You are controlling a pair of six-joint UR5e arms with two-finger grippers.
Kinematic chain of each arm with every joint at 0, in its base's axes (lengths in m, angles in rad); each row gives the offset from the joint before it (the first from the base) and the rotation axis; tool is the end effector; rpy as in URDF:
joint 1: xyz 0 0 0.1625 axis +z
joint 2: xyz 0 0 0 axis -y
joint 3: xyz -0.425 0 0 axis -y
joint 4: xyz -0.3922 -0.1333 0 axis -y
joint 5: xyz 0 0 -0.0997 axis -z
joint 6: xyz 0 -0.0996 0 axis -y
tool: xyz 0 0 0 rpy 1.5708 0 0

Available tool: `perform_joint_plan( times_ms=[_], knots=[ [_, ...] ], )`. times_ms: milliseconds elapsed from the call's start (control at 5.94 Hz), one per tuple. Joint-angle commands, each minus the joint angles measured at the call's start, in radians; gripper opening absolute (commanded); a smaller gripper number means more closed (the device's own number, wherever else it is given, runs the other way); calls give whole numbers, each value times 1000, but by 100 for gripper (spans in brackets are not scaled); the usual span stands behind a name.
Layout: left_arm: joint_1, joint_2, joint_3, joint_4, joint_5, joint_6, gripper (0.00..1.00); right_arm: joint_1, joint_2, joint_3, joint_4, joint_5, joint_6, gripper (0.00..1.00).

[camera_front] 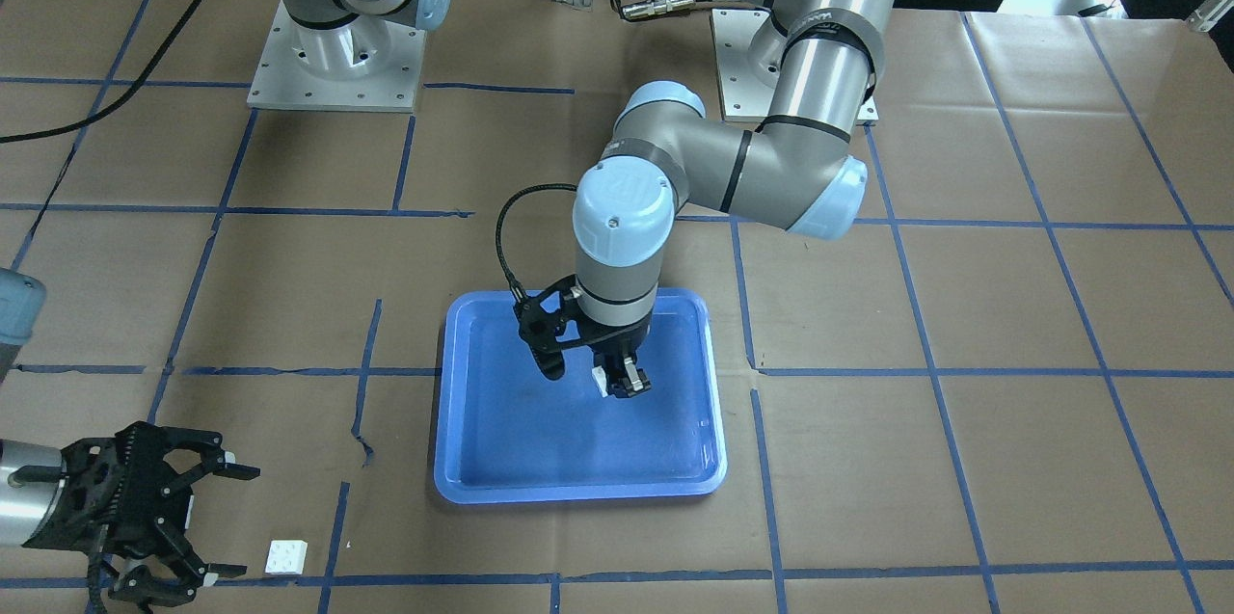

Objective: Assemble white blocks and place on blue tray

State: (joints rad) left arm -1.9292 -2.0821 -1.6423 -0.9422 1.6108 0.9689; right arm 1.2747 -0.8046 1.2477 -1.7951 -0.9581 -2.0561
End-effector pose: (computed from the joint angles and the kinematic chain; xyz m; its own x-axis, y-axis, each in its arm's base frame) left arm -0.3454 -0.5536 0.2224 -0.2413 0.9686 -0.0603 0.9702 0.2422 0.0070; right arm -0.0303 -0.7526 0.1994 0.0961 -0.9929 0.0699 -0.7928 -0.1188 -0.5978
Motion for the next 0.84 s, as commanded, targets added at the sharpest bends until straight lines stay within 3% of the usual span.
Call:
perform_joint_plan(
  times_ms=[0,505,674],
  knots=[
    [-11,-12,-7,3,6,51,0,-5,42,18,-43,1,2,100],
    [-10,-56,-48,107,8,156,3,-5,59,12,-61,2,42,99],
    [-8,-58,-53,99,8,153,73,-5,61,10,-61,4,43,96]
  ],
)
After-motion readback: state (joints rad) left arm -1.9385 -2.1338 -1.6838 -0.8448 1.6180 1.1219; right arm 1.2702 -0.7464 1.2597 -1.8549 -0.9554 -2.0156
